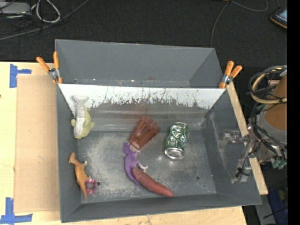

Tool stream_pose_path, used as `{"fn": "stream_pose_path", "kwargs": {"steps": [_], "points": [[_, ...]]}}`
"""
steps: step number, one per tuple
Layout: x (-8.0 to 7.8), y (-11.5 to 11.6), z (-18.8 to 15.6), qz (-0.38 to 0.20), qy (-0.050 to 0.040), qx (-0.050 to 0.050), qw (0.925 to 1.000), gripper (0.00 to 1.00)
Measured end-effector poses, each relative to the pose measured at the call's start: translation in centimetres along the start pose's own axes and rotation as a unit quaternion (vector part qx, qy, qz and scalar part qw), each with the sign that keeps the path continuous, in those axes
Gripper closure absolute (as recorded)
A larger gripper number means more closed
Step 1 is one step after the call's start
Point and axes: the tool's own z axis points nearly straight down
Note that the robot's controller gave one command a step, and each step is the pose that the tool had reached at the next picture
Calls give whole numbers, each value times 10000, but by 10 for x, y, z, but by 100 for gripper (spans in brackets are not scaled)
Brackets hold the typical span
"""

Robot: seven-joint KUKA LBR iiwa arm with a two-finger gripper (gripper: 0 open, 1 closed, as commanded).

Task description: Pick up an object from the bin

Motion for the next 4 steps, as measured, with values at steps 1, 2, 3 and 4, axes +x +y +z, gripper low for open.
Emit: {"fn": "stream_pose_path", "kwargs": {"steps": [1,2,3,4], "points": [[-2,1,-4,-24,-41,11,10000,0],[-25,18,49,-485,-47,13,9988,0],[-44,13,99,-2173,-32,16,9761,0],[-87,21,144,-2760,-52,21,9611,0]]}}
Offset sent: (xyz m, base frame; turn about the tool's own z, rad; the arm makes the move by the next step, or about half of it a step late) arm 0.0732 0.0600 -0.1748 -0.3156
